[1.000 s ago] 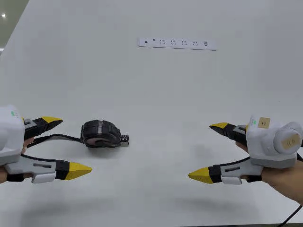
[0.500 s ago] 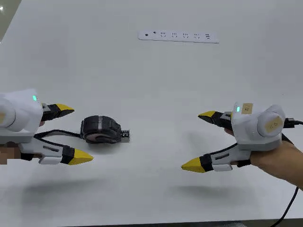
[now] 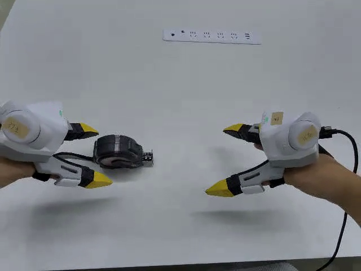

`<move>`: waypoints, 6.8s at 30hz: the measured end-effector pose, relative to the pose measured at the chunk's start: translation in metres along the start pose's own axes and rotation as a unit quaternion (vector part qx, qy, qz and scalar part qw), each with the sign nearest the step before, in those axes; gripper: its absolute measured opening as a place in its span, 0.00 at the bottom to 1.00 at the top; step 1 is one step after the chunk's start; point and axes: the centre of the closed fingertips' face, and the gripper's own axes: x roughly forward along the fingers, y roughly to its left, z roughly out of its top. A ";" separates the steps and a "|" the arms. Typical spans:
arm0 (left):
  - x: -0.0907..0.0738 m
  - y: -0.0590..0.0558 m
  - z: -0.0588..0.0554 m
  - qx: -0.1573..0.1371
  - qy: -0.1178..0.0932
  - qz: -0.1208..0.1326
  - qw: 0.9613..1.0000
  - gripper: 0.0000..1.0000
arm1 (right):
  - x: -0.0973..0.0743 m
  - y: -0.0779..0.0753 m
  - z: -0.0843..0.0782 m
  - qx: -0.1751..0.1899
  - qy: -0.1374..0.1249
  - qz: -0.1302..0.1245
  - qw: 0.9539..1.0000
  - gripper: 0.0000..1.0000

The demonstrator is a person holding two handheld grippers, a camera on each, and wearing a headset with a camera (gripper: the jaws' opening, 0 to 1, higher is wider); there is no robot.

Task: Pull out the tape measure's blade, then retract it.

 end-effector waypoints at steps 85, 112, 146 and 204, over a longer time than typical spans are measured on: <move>0.016 0.009 -0.003 0.065 0.013 -0.009 0.998 0.27 | 0.129 0.025 0.051 -0.120 -0.054 0.080 0.988 0.17; 0.016 0.009 -0.003 0.078 0.015 -0.011 0.997 0.26 | 0.124 0.025 0.048 -0.129 -0.060 0.069 0.987 0.11; 0.017 0.008 -0.002 0.079 0.013 -0.014 0.997 0.26 | 0.088 0.006 0.019 -0.131 -0.024 0.058 0.989 0.10; 0.019 0.007 0.001 0.073 0.010 -0.013 0.997 0.26 | -0.005 -0.034 -0.058 -0.124 0.052 0.012 0.991 0.10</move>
